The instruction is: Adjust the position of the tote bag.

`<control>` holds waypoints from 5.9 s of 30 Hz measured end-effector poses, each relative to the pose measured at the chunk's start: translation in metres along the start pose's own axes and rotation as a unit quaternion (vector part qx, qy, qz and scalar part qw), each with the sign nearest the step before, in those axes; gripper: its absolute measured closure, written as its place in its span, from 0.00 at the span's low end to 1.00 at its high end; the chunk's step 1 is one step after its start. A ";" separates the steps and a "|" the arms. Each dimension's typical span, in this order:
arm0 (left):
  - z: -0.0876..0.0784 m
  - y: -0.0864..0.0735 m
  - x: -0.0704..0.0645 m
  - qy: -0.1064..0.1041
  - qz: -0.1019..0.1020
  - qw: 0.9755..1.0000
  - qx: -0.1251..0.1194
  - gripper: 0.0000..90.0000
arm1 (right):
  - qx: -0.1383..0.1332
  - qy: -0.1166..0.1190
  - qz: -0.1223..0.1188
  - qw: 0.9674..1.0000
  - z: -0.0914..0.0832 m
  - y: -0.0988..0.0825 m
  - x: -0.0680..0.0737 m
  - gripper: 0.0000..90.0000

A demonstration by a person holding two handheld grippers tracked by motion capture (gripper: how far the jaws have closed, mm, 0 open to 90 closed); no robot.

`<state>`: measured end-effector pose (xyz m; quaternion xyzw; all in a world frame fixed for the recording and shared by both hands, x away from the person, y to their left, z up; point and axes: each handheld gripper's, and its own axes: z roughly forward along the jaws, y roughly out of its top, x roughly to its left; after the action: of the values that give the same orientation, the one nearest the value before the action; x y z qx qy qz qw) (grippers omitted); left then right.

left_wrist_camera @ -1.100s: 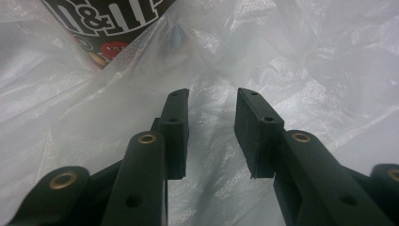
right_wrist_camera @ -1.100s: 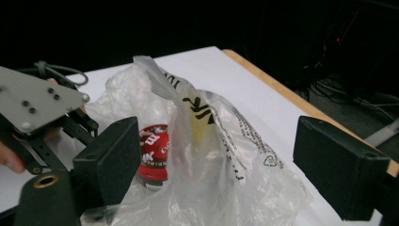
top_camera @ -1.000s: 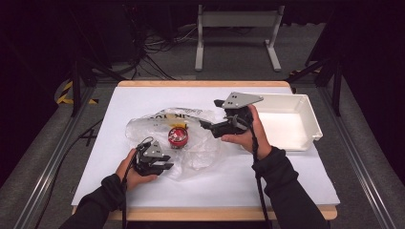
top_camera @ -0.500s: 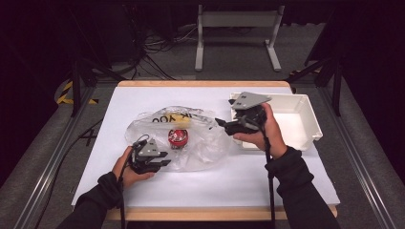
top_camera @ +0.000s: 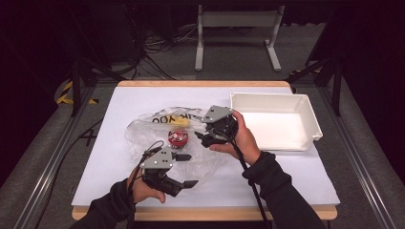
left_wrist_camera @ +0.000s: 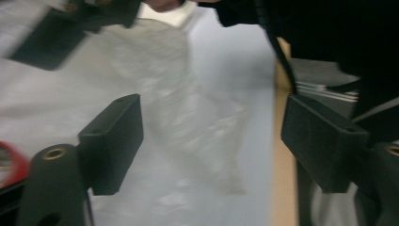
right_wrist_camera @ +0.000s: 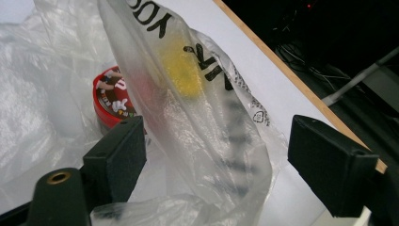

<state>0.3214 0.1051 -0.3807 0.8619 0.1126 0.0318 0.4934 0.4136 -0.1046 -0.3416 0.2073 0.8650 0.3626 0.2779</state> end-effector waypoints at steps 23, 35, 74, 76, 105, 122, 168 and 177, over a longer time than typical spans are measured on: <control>0.006 -0.028 0.025 0.081 0.011 0.995 0.058 0.28 | -0.058 0.016 0.037 0.997 -0.010 -0.007 -0.003 0.29; -0.074 -0.048 0.061 0.206 -0.035 0.977 0.036 0.32 | -0.088 0.057 -0.012 0.994 -0.031 0.010 0.005 0.70; -0.057 -0.091 0.167 0.288 -0.148 0.929 0.181 0.59 | 0.298 -0.024 -0.031 0.954 0.082 -0.036 -0.004 0.44; -0.059 -0.089 0.165 0.281 -0.146 0.936 0.153 0.50 | 0.292 -0.015 -0.031 0.956 0.081 -0.036 -0.005 0.38; -0.106 -0.043 0.090 0.200 -0.039 0.978 -0.032 0.27 | 0.076 0.123 -0.020 0.989 0.039 0.017 0.004 0.52; -0.110 -0.122 0.045 0.213 -0.066 0.974 -0.029 0.15 | 0.164 0.154 -0.022 0.974 0.079 0.047 0.021 0.25; -0.104 -0.142 0.060 0.219 -0.093 0.970 -0.039 0.11 | 0.201 0.154 -0.061 0.965 0.069 0.075 0.035 0.28; -0.105 -0.143 0.061 0.215 -0.094 0.971 -0.043 0.11 | 0.203 0.150 -0.068 0.965 0.055 0.076 0.029 0.28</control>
<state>0.3404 0.2772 -0.4535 0.7983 0.2952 0.1741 0.4952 0.4379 -0.0102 -0.3266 0.1431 0.9645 0.1862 0.1206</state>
